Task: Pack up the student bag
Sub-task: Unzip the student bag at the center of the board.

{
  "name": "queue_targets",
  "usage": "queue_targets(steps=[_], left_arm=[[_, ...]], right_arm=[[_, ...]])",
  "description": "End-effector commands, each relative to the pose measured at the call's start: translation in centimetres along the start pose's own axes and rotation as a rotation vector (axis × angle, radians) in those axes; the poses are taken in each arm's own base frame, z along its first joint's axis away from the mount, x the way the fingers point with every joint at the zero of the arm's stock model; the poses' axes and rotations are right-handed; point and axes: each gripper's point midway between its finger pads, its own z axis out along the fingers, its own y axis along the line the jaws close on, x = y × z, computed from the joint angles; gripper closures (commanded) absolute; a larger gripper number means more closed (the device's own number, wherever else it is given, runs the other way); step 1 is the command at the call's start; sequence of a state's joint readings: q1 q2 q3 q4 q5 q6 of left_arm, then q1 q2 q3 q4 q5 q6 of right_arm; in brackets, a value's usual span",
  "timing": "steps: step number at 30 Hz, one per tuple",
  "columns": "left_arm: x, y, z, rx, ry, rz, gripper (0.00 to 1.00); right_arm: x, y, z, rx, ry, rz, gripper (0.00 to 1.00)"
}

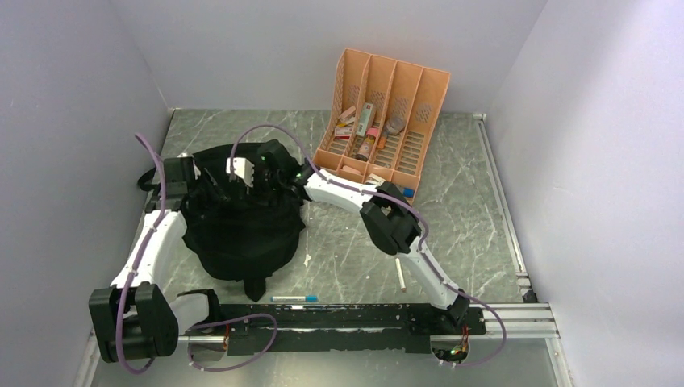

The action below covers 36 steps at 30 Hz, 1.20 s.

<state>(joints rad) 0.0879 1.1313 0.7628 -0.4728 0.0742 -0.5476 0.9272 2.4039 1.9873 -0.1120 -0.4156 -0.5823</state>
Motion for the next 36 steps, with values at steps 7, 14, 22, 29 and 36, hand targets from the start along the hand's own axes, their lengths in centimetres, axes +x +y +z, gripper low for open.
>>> queue_targets(steps=[7, 14, 22, 29, 36], left_arm=[[-2.6, -4.4, -2.0, 0.157, -0.042, -0.044, 0.53], [-1.2, -2.4, 0.5, 0.098, -0.047, -0.091, 0.53], [2.0, 1.3, 3.2, -0.035, 0.015, -0.103, 0.55], [2.9, 2.4, 3.1, -0.070, 0.024, -0.099, 0.55], [2.8, 2.6, 2.9, -0.083, 0.020, -0.089, 0.55]], right_arm=[[1.2, 2.7, -0.7, -0.053, 0.028, -0.019, 0.34], [1.3, 0.9, -0.4, 0.111, 0.031, -0.083, 0.33], [1.3, -2.1, -1.4, 0.324, 0.029, -0.122, 0.33], [0.4, -4.0, -2.2, 0.445, -0.009, -0.103, 0.36], [-1.5, -4.5, -3.1, 0.472, -0.069, -0.078, 0.38]])
